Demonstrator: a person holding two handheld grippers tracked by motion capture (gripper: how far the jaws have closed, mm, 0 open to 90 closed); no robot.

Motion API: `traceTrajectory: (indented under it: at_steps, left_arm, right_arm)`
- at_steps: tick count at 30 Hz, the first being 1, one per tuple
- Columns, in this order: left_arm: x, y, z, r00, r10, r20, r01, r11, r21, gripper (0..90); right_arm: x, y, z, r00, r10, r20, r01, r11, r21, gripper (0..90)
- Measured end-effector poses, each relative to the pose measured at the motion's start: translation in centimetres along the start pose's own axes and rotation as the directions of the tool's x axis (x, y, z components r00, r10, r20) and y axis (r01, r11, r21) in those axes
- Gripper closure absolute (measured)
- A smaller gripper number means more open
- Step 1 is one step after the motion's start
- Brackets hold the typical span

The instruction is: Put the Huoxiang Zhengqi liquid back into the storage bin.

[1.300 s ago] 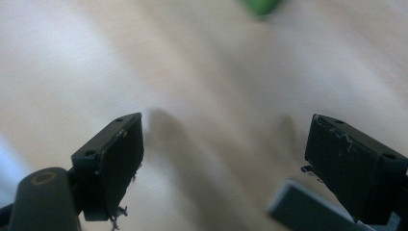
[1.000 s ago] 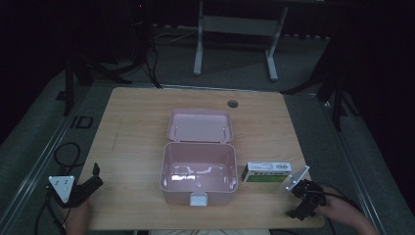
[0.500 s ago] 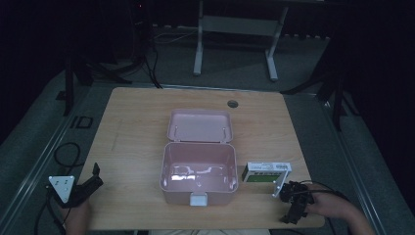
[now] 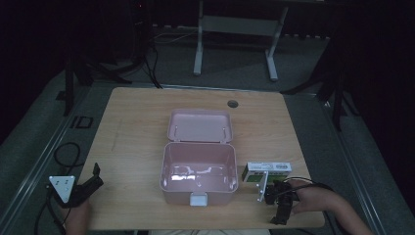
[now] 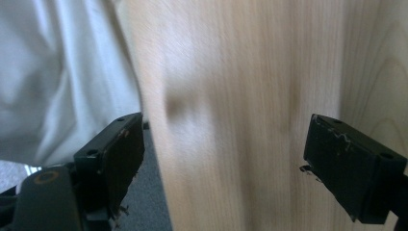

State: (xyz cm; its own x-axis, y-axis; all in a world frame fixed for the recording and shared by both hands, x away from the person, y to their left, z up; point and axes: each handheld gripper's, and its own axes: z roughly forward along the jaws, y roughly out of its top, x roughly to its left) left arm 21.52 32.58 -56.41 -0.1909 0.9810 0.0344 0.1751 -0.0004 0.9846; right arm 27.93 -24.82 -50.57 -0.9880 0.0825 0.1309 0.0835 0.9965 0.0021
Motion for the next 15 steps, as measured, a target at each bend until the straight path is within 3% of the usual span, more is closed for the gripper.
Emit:
traceTrajectory:
  at_steps: [8,11,15]
  left_arm:
    - [0.0,0.0,0.0,1.0,-0.002,0.002,0.002,1.0,0.001,2.4]
    - [0.0,0.0,0.0,1.0,-0.004,0.004,0.004,1.0,0.0,2.4]
    - [0.1,0.0,0.0,1.0,-0.007,0.006,0.007,1.0,0.001,2.4]
  right_arm:
    - [0.2,1.6,-2.5,0.9983,-0.057,-0.001,0.057,0.998,-0.029,14.6]
    - [0.2,2.0,-3.5,0.9972,-0.074,-0.01,0.074,0.997,-0.014,16.4]
    - [-0.1,2.3,-4.8,0.9974,-0.071,0.01,0.071,0.997,-0.015,16.4]
